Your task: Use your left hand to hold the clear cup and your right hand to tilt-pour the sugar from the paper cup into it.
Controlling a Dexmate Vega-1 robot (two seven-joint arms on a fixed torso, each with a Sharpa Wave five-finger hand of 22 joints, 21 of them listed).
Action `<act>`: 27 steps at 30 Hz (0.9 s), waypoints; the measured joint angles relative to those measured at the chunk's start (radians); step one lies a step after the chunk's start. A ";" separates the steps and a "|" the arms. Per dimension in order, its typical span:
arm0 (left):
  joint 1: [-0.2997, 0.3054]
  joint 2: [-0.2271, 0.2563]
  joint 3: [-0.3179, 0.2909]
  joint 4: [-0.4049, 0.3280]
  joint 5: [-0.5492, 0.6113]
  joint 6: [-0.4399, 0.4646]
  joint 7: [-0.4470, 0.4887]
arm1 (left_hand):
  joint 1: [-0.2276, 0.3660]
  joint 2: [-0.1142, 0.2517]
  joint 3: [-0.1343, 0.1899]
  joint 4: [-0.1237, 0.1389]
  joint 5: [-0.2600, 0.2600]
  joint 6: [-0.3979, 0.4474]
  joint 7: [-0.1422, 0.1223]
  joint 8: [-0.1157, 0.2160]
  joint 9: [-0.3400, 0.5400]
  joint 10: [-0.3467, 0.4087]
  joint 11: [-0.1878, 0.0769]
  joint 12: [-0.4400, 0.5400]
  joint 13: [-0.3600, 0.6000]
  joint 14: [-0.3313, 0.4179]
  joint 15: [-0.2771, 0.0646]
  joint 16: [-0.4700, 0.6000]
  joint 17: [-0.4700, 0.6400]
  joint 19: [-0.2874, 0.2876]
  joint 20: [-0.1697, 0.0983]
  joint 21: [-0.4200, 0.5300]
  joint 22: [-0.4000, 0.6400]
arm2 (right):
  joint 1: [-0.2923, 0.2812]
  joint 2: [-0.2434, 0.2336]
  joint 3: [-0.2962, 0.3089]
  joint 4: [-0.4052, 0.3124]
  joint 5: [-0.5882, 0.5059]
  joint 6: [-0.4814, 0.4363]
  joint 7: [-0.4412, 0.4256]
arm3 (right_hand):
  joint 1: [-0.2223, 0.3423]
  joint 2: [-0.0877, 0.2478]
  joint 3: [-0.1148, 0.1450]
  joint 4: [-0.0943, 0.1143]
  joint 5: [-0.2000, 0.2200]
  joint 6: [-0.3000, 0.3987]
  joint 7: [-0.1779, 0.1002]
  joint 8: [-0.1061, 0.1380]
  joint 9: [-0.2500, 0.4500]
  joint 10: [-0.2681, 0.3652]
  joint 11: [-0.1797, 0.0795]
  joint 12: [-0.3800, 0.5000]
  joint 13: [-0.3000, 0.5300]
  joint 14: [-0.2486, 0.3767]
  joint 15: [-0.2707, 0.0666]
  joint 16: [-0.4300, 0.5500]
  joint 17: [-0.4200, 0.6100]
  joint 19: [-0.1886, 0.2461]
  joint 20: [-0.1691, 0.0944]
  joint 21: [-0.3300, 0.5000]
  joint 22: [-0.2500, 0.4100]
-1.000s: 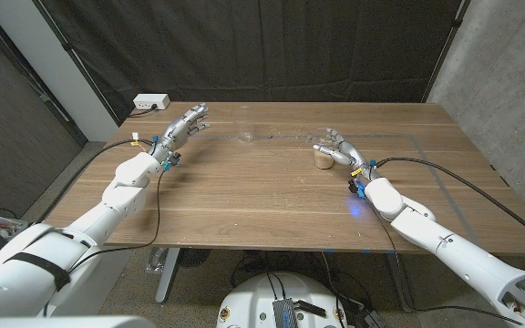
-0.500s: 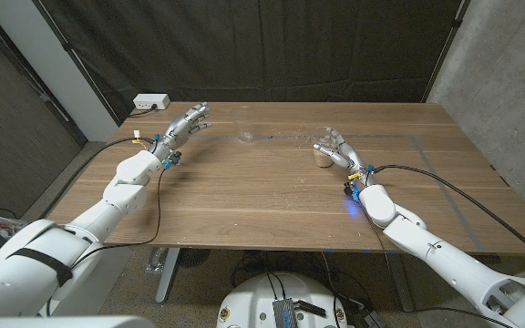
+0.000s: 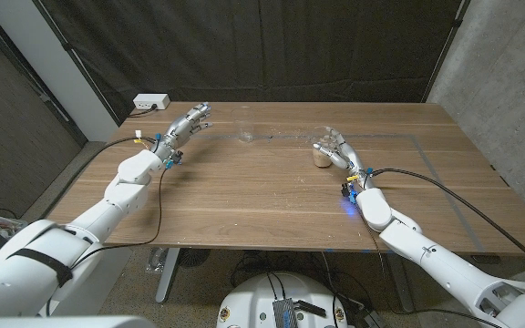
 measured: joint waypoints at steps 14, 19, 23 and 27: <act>0.026 0.008 0.001 -0.038 0.006 0.007 0.025 | 0.009 -0.009 -0.004 -0.004 0.007 0.000 0.000 0.000 0.000 0.000 0.000 0.000 0.000 0.000 0.000 0.000 0.000 0.004 -0.004 0.006 0.000 | -0.025 -0.024 0.031 -0.057 0.058 0.035 0.040 | 0.035 0.004 -0.021 -0.001 -0.010 0.010 0.001 0.022 0.030 0.003 -0.003 0.065 0.082 0.000 0.000 0.062 0.099 0.036 0.000 0.029 0.019; 0.030 0.011 0.002 -0.041 0.017 0.000 0.037 | 0.012 -0.006 -0.004 -0.004 0.007 0.011 0.000 0.000 0.000 0.004 -0.004 0.000 0.000 0.000 0.000 0.000 0.000 0.004 -0.004 0.007 0.000 | -0.034 -0.055 0.049 -0.108 0.089 0.013 0.086 | 0.043 0.004 -0.025 0.003 -0.018 0.010 0.000 0.029 0.034 -0.001 0.001 0.073 0.096 0.000 0.000 0.069 0.115 0.036 0.000 0.035 0.024; 0.030 0.011 0.004 -0.039 0.028 -0.012 0.044 | 0.012 -0.006 -0.004 -0.004 0.007 0.011 0.000 0.000 0.000 0.005 -0.005 0.000 0.000 0.000 0.000 0.000 0.000 0.007 -0.007 0.007 0.000 | -0.037 -0.079 0.062 -0.145 0.105 0.000 0.113 | 0.049 0.004 -0.028 0.000 -0.018 0.008 -0.005 0.029 0.038 -0.001 0.001 0.083 0.106 0.000 0.000 0.079 0.128 0.036 0.000 0.035 0.028; 0.029 0.011 0.009 -0.028 0.037 -0.023 0.049 | 0.012 -0.006 -0.004 -0.004 0.007 0.011 0.000 0.000 0.000 0.005 -0.005 0.000 0.000 0.005 -0.005 0.000 0.000 0.009 -0.009 0.007 0.000 | -0.039 -0.098 0.074 -0.168 0.128 -0.016 0.148 | 0.059 -0.001 -0.031 -0.002 -0.023 0.017 -0.014 0.041 0.045 0.014 -0.007 0.103 0.119 0.000 0.000 0.088 0.146 0.036 0.000 0.035 0.033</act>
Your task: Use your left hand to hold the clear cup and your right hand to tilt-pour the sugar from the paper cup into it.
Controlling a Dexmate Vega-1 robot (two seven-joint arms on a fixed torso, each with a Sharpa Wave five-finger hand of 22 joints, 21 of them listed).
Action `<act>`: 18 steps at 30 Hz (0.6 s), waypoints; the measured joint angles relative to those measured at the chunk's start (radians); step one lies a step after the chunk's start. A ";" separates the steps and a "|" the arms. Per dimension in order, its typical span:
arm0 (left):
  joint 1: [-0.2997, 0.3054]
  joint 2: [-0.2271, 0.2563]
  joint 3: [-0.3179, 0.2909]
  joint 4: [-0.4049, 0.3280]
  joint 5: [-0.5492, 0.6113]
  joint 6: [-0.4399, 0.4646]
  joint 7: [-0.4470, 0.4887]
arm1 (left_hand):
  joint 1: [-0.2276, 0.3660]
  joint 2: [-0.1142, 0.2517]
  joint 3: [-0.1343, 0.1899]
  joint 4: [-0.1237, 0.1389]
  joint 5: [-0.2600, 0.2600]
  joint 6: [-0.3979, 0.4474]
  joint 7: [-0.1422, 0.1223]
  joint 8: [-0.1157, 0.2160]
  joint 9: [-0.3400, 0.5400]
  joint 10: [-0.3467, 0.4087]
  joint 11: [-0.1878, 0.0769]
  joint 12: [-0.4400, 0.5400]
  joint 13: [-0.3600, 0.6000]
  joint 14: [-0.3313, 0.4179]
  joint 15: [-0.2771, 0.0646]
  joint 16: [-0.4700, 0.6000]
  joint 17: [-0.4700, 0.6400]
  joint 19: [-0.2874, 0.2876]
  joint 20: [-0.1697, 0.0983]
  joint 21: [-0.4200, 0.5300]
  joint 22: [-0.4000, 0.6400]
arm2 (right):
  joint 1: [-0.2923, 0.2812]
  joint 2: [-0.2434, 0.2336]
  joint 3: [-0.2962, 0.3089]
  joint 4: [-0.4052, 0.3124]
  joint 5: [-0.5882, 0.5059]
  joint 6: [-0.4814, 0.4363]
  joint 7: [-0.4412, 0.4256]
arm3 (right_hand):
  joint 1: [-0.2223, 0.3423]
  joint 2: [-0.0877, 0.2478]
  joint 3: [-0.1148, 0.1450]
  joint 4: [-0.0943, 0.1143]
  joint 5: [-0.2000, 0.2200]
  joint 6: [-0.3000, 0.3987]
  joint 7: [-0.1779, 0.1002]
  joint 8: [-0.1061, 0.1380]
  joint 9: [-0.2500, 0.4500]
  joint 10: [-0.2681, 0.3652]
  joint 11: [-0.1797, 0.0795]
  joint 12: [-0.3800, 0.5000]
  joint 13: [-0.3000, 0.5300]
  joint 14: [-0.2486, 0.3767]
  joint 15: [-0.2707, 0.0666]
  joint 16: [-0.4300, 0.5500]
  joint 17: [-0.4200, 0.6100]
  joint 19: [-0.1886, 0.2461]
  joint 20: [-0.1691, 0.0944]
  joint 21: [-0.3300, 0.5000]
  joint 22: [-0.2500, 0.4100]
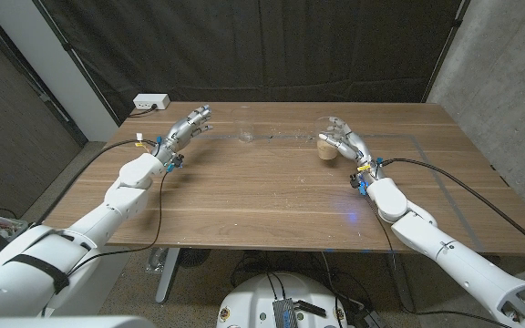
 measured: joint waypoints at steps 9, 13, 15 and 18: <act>-0.012 -0.001 0.011 0.020 0.024 -0.017 0.012 | 0.008 0.008 0.000 0.000 0.000 0.000 0.000 0.000 0.000 0.000 0.000 0.000 0.000 0.000 0.000 0.000 0.000 0.000 0.000 0.000 0.000 | 0.000 -0.031 0.022 -0.033 0.030 -0.016 0.056 | 0.011 -0.005 -0.007 0.002 -0.003 0.005 -0.005 0.008 0.005 0.005 -0.005 0.015 0.013 0.000 0.000 0.011 0.017 0.000 0.000 0.006 0.001; -0.014 0.007 0.015 0.021 0.042 -0.024 0.028 | 0.008 0.008 -0.004 -0.004 0.000 0.000 0.000 0.000 0.000 0.000 0.000 0.000 0.000 0.004 0.004 0.000 0.000 0.005 -0.005 0.000 0.000 | 0.001 -0.042 0.029 -0.044 0.037 -0.023 0.070 | 0.014 -0.002 -0.007 0.001 -0.003 0.005 -0.005 0.014 0.009 0.005 -0.005 0.015 0.017 0.000 0.000 0.019 0.023 0.000 0.000 0.006 0.001; -0.012 0.016 0.017 0.014 0.057 -0.026 0.046 | 0.008 0.008 -0.004 -0.004 0.000 -0.007 0.007 0.000 0.000 0.000 0.000 0.000 0.002 0.004 0.004 0.000 0.000 0.005 -0.005 0.000 0.000 | 0.001 -0.047 0.034 -0.051 0.041 -0.028 0.078 | 0.021 -0.004 -0.007 0.002 -0.008 0.005 -0.005 0.017 0.009 0.005 -0.005 0.015 0.021 0.000 0.000 0.019 0.026 0.000 0.000 0.006 0.001; -0.004 0.029 0.019 -0.001 0.077 -0.029 0.073 | 0.024 -0.003 -0.005 -0.014 0.008 -0.039 0.013 -0.008 0.005 0.000 0.000 0.000 0.005 0.004 0.004 0.000 0.002 0.005 -0.005 0.000 0.000 | 0.001 -0.052 0.038 -0.058 0.044 -0.033 0.084 | 0.021 -0.004 -0.014 -0.002 -0.008 0.005 -0.005 0.018 0.012 0.005 -0.005 0.023 0.021 0.000 0.000 0.019 0.031 0.000 0.000 0.006 0.001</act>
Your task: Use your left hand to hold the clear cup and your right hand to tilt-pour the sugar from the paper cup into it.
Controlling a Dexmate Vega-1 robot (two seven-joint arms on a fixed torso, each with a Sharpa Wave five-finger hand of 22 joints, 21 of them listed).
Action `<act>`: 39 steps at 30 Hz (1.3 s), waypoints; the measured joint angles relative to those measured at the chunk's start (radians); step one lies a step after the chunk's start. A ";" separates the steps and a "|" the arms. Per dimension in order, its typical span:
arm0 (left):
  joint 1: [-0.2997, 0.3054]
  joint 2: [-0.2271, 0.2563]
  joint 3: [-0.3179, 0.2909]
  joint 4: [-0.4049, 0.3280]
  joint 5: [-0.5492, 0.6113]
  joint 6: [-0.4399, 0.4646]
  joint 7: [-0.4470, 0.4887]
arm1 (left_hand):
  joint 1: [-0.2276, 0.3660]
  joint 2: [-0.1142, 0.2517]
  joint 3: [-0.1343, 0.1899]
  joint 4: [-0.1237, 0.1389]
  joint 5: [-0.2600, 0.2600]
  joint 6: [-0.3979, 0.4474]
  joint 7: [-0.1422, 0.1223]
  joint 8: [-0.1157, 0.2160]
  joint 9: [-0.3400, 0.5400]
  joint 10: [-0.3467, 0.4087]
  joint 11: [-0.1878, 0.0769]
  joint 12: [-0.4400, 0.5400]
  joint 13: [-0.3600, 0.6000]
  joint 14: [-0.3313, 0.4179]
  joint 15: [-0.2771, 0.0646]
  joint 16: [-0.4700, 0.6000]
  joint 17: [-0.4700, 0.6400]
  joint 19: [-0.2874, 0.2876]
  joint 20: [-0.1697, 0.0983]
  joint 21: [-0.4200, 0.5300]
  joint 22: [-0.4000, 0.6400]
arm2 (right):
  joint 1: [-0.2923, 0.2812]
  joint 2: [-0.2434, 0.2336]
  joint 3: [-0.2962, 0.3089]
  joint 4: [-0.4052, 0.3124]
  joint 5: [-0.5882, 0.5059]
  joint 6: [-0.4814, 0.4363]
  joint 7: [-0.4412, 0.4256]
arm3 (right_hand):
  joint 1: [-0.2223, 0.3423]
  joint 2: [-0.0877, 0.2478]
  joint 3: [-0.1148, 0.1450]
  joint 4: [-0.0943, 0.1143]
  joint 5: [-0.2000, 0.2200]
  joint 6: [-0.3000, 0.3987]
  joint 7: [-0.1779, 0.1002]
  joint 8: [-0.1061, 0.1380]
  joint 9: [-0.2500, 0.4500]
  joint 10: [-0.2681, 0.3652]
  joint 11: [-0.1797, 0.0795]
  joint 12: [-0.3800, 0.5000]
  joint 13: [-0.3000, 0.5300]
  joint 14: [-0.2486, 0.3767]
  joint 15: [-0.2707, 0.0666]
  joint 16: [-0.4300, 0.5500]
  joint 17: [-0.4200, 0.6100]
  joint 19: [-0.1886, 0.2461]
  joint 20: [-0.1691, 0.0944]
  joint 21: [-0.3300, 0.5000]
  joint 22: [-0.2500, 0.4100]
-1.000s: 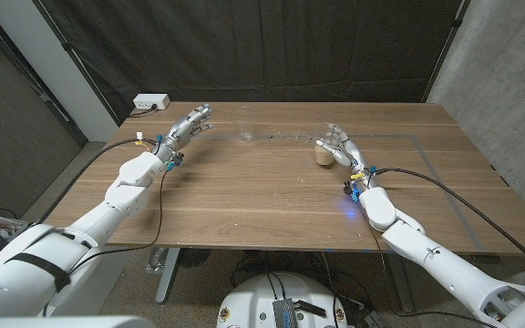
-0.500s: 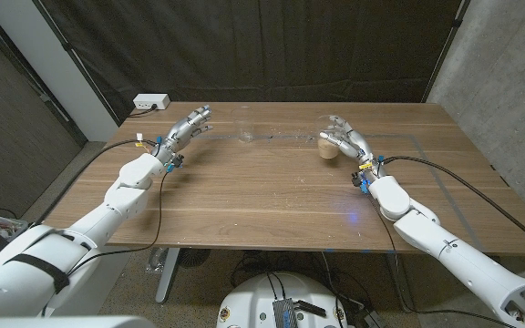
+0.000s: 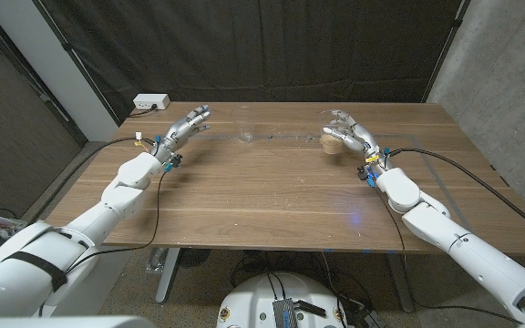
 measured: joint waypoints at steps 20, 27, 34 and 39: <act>0.075 0.069 0.010 -0.076 0.191 -0.012 0.266 | 0.032 -0.063 -0.035 -0.034 0.009 -0.074 0.040 -0.007 0.019 -0.065 0.021 -0.015 0.023 -0.061 0.010 0.000 0.013 -0.018 -0.018 0.000 0.000 | 0.001 -0.022 0.009 -0.025 0.007 -0.018 0.032 | 0.004 0.004 -0.008 0.008 -0.007 0.004 -0.003 0.005 0.012 0.000 0.000 0.013 0.019 -0.001 0.001 0.008 0.014 0.000 0.000 0.004 0.004; 0.078 0.073 0.033 -0.065 0.293 -0.018 0.378 | 0.042 -0.077 -0.057 -0.045 0.016 -0.043 0.080 0.022 0.035 -0.072 0.042 -0.009 0.037 -0.083 0.032 0.000 0.022 -0.055 -0.079 -0.013 -0.002 | -0.008 -0.033 0.015 -0.043 0.007 -0.021 0.035 | 0.004 0.004 -0.008 0.008 -0.011 0.004 -0.003 0.011 0.016 0.000 0.000 0.021 0.024 -0.001 0.001 0.008 0.019 0.000 0.000 0.006 0.004; 0.057 0.067 0.063 -0.030 0.376 -0.028 0.466 | 0.052 -0.087 -0.068 -0.048 0.020 -0.037 0.087 0.030 0.045 -0.075 0.050 -0.003 0.048 -0.105 0.050 0.000 0.031 -0.099 -0.098 -0.028 -0.002 | -0.024 -0.045 0.024 -0.062 0.007 -0.023 0.035 | 0.004 0.004 -0.012 0.012 -0.011 0.004 -0.003 0.015 0.016 0.000 0.000 0.025 0.032 -0.001 0.001 0.008 0.019 0.000 0.000 0.006 0.004; 0.021 0.040 0.094 0.043 0.418 -0.058 0.517 | 0.052 -0.087 -0.073 -0.045 0.020 -0.062 0.084 0.030 0.051 -0.079 0.046 -0.003 0.055 -0.112 0.050 0.000 0.039 -0.108 -0.103 -0.028 -0.002 | -0.038 -0.053 0.031 -0.078 0.005 -0.027 0.031 | 0.004 0.004 -0.012 0.012 -0.015 0.004 -0.003 0.015 0.021 0.000 0.000 0.028 0.036 -0.001 0.001 0.008 0.023 0.000 0.000 0.006 0.004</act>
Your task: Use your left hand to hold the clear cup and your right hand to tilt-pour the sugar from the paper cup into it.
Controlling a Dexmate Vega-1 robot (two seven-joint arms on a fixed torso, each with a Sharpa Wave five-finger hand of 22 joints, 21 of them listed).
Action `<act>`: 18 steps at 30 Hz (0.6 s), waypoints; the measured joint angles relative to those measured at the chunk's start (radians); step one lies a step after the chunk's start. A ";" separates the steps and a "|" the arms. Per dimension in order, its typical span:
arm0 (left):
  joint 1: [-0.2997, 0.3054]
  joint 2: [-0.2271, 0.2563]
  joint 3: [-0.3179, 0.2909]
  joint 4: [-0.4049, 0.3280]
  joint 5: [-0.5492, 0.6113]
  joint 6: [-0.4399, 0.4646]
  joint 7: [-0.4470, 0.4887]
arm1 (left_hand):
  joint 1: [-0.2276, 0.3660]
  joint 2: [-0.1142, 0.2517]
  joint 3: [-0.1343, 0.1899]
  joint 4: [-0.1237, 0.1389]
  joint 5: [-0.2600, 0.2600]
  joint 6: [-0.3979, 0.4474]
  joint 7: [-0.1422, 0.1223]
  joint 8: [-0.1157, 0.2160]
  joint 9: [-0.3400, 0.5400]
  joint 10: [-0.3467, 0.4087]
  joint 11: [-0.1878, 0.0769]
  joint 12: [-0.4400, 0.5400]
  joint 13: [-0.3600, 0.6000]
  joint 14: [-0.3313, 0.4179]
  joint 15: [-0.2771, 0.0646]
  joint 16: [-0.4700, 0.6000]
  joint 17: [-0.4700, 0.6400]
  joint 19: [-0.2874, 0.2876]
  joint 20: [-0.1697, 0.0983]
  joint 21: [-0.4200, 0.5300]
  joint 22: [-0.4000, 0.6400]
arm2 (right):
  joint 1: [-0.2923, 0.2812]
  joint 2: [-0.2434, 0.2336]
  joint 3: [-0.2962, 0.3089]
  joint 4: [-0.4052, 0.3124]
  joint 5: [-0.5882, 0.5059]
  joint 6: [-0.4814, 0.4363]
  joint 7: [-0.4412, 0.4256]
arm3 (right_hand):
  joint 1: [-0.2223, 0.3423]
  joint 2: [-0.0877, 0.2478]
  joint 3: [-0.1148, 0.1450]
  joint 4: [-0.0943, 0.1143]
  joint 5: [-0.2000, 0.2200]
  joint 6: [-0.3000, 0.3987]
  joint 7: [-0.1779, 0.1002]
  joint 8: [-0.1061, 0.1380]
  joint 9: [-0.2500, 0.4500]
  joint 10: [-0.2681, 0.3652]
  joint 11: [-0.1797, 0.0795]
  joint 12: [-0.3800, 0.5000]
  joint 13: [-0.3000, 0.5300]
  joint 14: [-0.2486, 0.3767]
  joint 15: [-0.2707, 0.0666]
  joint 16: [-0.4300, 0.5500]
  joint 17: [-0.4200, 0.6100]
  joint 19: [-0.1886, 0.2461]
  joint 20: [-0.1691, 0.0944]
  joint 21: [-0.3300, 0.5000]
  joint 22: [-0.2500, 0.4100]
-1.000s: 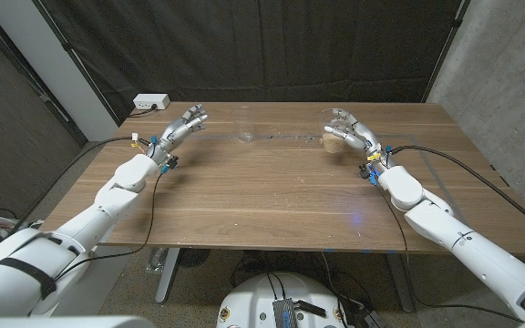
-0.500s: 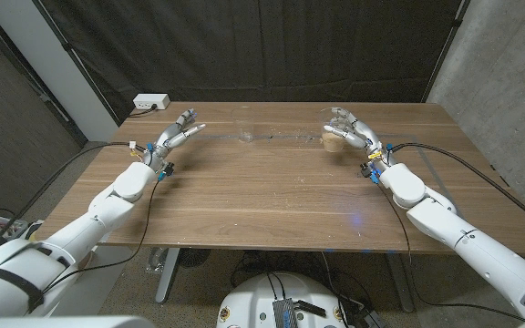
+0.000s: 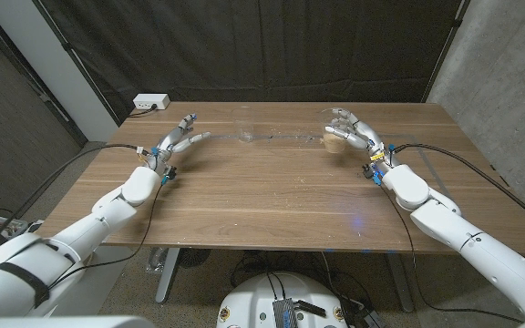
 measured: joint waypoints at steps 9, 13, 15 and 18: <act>-0.082 -0.064 0.065 0.182 0.027 -0.070 0.057 | -0.008 0.008 -0.004 0.004 0.005 0.000 0.000 0.000 0.005 0.000 0.000 0.008 0.007 -0.002 0.002 0.000 0.006 -0.002 -0.002 0.000 0.000 | -0.018 -0.017 0.011 -0.035 -0.006 -0.013 -0.005 | 0.004 0.004 -0.003 0.003 -0.004 0.000 0.000 0.004 0.003 0.000 0.000 0.004 0.007 0.000 0.000 -0.005 0.000 0.000 0.000 0.000 0.000; -0.127 -0.100 0.105 0.276 0.011 -0.074 0.061 | -0.008 0.008 -0.008 0.008 0.008 0.000 0.000 0.006 0.008 0.000 0.000 0.015 0.013 -0.002 0.002 0.004 0.011 -0.002 -0.002 0.000 0.000 | -0.026 -0.023 0.015 -0.051 -0.009 -0.025 -0.007 | 0.004 0.004 -0.003 0.003 -0.004 0.000 0.000 0.008 0.005 0.000 0.000 0.007 0.007 0.010 0.001 -0.005 0.000 0.000 0.000 0.000 0.005; -0.143 -0.114 0.120 0.303 -0.005 -0.074 0.061 | -0.015 0.016 -0.011 0.005 0.008 0.002 0.002 0.008 0.011 0.004 0.001 0.026 0.018 0.001 -0.001 0.012 0.015 -0.002 -0.002 0.004 0.000 | -0.029 -0.026 0.016 -0.058 -0.010 -0.031 -0.007 | 0.004 0.004 -0.003 0.003 -0.004 0.000 0.000 0.008 0.005 0.000 0.000 0.007 0.010 0.010 0.001 -0.008 0.000 0.000 0.000 0.000 0.005; -0.163 -0.130 0.142 0.333 -0.027 -0.074 0.061 | -0.011 0.020 -0.015 0.007 0.008 0.004 0.003 0.015 0.014 0.011 0.000 0.034 0.023 0.009 -0.003 0.012 0.018 0.003 -0.006 0.005 0.003 | -0.033 -0.029 0.018 -0.069 -0.011 -0.040 -0.008 | 0.004 0.004 -0.003 0.003 -0.004 0.000 0.000 0.008 0.005 0.000 0.000 0.007 0.011 0.010 0.001 -0.008 0.000 0.000 0.000 0.000 0.005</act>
